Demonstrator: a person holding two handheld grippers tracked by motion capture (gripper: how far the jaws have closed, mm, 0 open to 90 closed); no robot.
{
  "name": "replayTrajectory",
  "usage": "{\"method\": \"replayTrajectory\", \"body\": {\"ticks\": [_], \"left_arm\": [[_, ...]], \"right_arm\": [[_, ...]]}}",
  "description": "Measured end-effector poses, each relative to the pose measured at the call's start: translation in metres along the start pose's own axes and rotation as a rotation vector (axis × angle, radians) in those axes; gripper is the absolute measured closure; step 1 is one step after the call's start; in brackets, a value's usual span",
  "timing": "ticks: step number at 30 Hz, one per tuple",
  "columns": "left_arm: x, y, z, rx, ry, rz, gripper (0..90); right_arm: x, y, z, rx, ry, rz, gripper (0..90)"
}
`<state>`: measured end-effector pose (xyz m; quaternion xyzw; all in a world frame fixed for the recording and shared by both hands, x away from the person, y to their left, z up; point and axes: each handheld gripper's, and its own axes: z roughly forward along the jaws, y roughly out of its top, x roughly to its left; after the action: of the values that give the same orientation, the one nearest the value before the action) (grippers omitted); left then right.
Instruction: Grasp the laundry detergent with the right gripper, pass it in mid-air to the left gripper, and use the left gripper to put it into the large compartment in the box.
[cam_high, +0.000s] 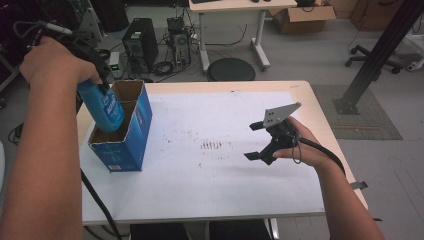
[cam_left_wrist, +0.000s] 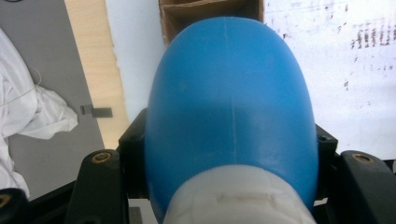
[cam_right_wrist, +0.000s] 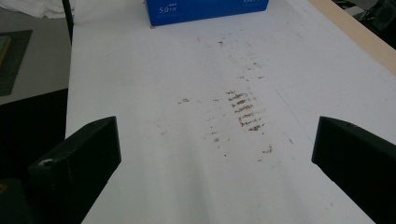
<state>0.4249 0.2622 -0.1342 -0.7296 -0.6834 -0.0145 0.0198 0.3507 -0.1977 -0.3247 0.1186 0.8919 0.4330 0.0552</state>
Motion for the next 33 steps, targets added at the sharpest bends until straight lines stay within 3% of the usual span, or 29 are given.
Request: {"method": "replayTrajectory", "body": {"ticks": [20,33], "left_arm": [[0.002,0.005,0.044,0.032,-0.014,-0.001,38.2],[-0.004,0.007,0.075,0.053,0.005,0.013,38.2]], "right_arm": [[-0.001,-0.003,0.006,-0.004,0.011,0.007,1.4],[0.004,-0.004,0.007,-0.011,0.014,0.008,1.4]]}}
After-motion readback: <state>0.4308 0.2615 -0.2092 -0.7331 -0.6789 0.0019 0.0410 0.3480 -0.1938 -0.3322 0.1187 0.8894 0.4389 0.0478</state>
